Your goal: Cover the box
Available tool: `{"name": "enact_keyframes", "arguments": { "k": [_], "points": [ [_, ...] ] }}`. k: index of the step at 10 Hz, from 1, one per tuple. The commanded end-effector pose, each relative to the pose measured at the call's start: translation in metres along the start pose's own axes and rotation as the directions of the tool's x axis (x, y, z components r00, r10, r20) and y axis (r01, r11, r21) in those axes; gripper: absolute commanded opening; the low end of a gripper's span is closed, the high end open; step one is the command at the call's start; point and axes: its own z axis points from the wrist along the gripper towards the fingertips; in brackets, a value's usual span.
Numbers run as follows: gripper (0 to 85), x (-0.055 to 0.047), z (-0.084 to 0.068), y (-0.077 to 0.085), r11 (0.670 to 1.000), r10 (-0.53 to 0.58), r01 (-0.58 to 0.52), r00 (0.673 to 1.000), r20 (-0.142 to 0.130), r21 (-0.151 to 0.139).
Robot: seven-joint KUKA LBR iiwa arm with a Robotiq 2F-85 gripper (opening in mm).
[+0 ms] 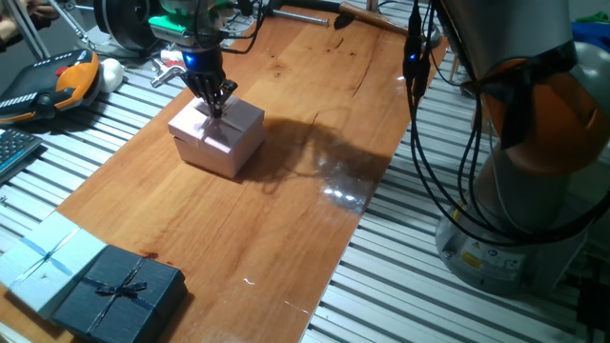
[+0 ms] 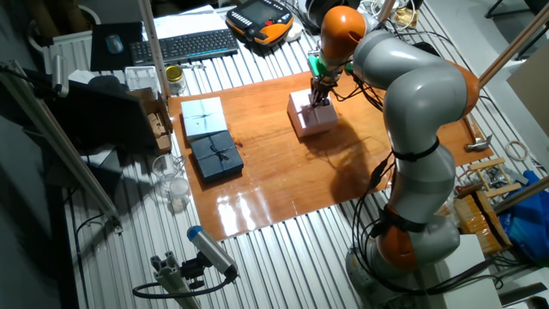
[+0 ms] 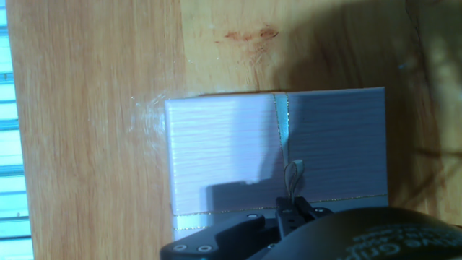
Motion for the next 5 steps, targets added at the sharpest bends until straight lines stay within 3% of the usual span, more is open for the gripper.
{"name": "enact_keyframes", "arguments": {
  "k": [1, 5],
  "points": [
    [0.0, 0.0000, 0.0000, 0.0002, 1.000, 0.000, 0.000, 1.000, 0.000, 0.000],
    [0.0, -0.0001, 0.0038, 0.0014, 1.000, 0.000, 0.000, 1.000, -0.001, 0.002]
  ]
}}
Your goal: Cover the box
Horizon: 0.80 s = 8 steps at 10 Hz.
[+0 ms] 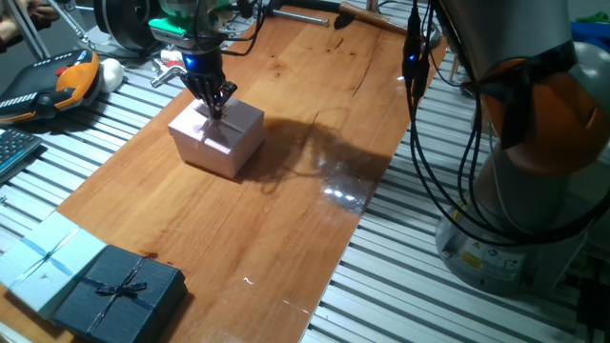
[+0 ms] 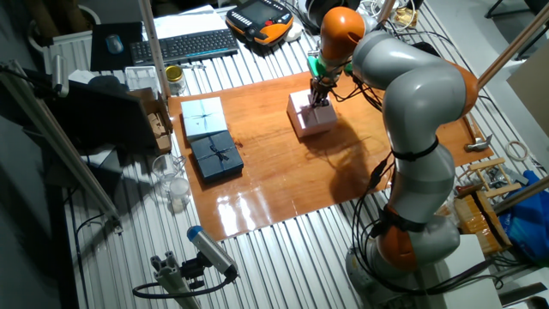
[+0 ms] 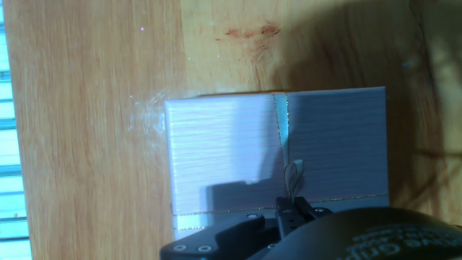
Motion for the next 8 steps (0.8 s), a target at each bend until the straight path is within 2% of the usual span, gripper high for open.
{"name": "enact_keyframes", "arguments": {
  "k": [1, 8],
  "points": [
    [0.0, -0.0006, 0.0001, 0.0001, 1.000, 0.000, 0.000, 1.000, 0.000, 0.000],
    [0.0, -0.0009, 0.0047, 0.0017, 1.000, 0.000, 0.000, 1.000, 0.002, 0.003]
  ]
}}
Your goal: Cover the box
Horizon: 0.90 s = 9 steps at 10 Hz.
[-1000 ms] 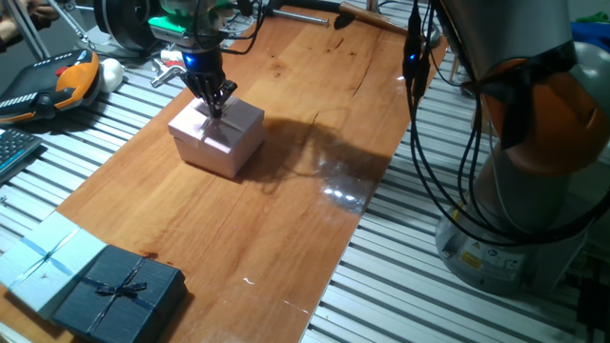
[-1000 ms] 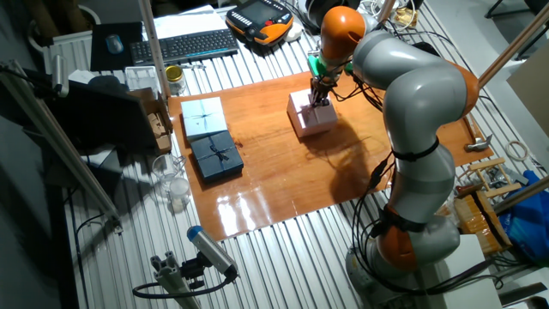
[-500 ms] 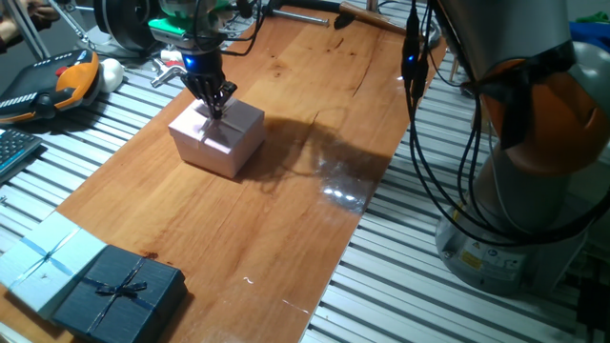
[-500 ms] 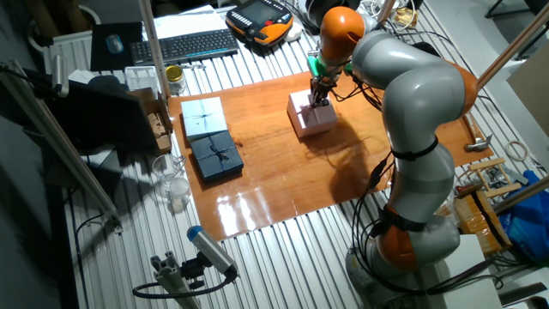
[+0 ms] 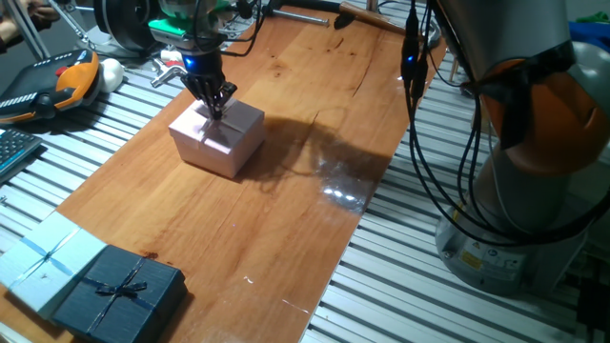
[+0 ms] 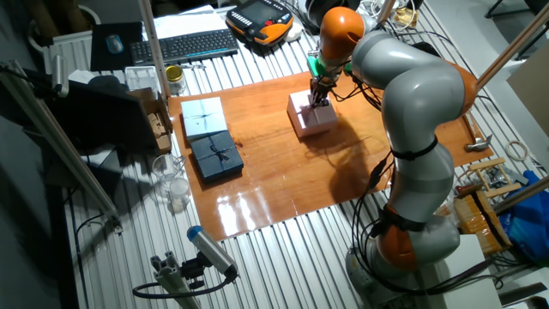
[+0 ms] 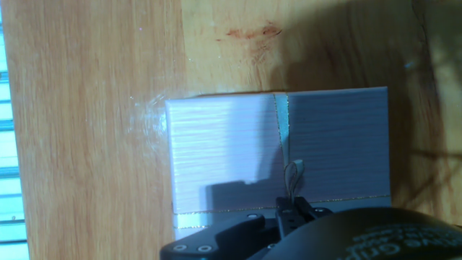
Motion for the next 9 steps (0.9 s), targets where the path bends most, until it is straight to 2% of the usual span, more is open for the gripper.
{"name": "enact_keyframes", "arguments": {
  "k": [1, 9],
  "points": [
    [0.0, 0.0000, 0.0004, 0.0002, 1.000, 0.000, 0.000, 1.000, 0.000, 0.000],
    [0.0, -0.0026, 0.0040, 0.0011, 1.000, -0.002, 0.002, 1.000, -0.003, 0.002]
  ]
}}
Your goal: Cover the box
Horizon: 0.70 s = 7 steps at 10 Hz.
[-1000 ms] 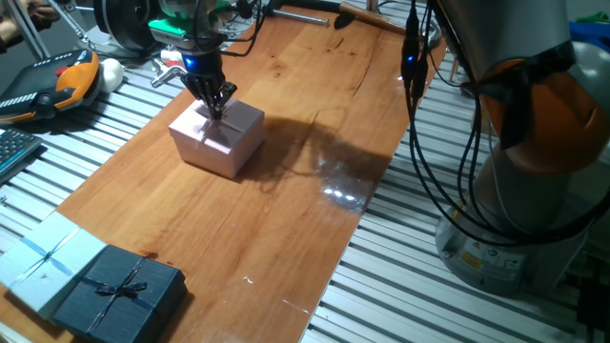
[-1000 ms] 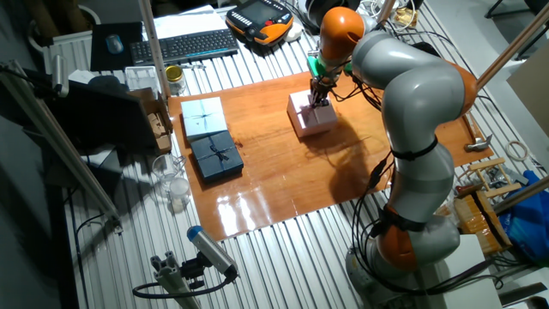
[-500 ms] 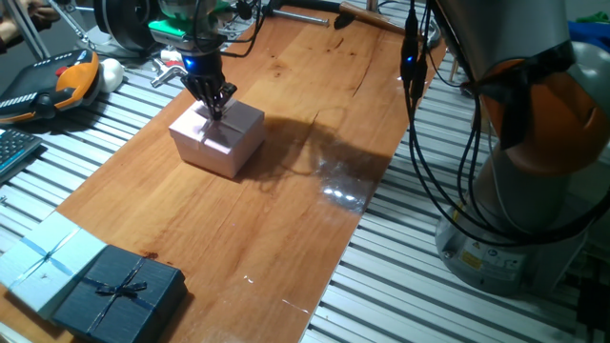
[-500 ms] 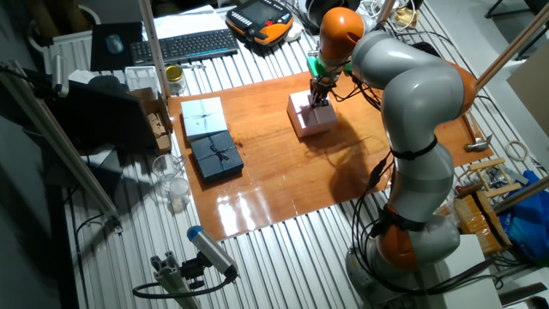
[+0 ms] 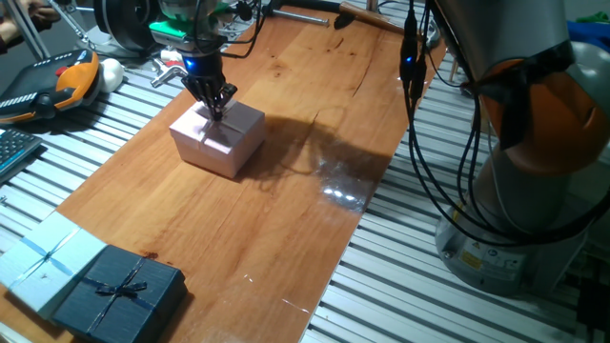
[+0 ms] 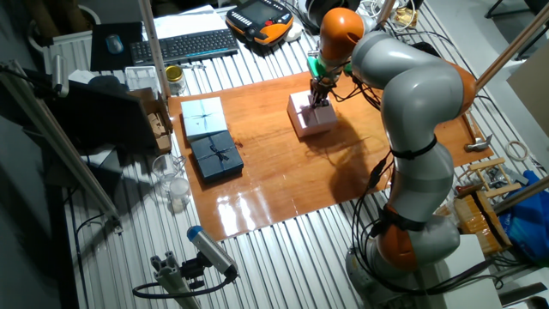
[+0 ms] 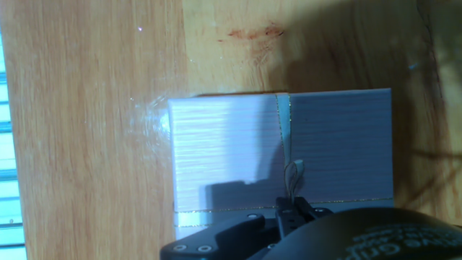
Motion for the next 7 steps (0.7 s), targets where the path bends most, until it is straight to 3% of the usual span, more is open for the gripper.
{"name": "enact_keyframes", "arguments": {
  "k": [1, 7],
  "points": [
    [0.0, 0.0002, 0.0000, -0.0001, 1.000, 0.001, -0.001, 1.000, 0.000, 0.000],
    [0.0, 0.0017, 0.0002, 0.0006, 1.000, 0.005, -0.005, 1.000, 0.008, 0.003]
  ]
}}
